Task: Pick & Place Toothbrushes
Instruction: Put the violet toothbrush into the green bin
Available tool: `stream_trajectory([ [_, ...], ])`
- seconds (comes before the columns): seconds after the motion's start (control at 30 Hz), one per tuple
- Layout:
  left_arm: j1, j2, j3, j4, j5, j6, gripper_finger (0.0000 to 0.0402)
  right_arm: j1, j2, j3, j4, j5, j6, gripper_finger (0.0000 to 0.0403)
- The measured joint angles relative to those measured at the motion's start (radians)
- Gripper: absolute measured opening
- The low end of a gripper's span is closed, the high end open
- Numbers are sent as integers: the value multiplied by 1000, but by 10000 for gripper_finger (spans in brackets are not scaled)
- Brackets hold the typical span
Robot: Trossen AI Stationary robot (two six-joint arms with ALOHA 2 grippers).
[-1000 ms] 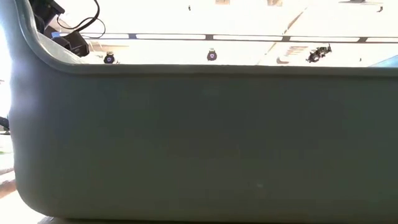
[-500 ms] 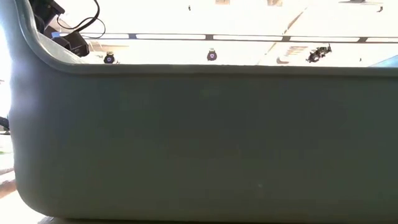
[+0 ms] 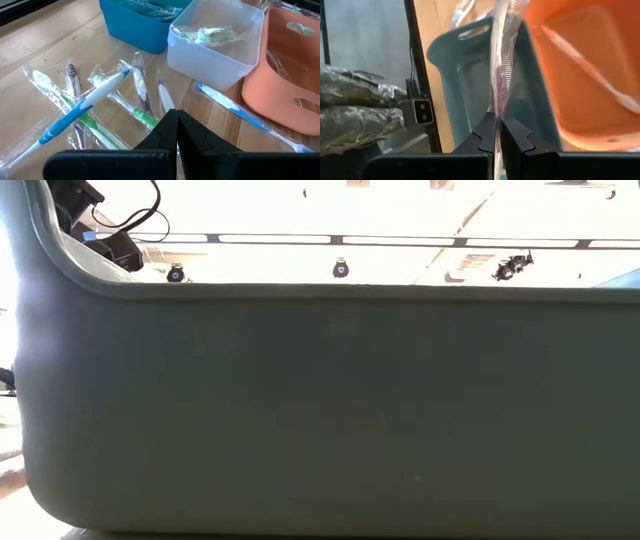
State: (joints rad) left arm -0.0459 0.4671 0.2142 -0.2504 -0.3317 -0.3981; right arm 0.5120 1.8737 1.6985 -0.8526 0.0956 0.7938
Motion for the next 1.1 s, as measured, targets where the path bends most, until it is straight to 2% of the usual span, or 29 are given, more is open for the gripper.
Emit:
stream_trajectory([
  [0.5, 0, 0, 0, -15, -1, 0, 0, -10, 145, 0, 91, -31, -110, 4],
  [0.63, 0, 0, 0, -16, -1, 0, 0, -11, 164, 0, 100, -76, -111, 4],
  [1.1, 0, 0, 0, -23, -2, 0, 0, -17, 187, 0, 106, -91, -132, 4],
])
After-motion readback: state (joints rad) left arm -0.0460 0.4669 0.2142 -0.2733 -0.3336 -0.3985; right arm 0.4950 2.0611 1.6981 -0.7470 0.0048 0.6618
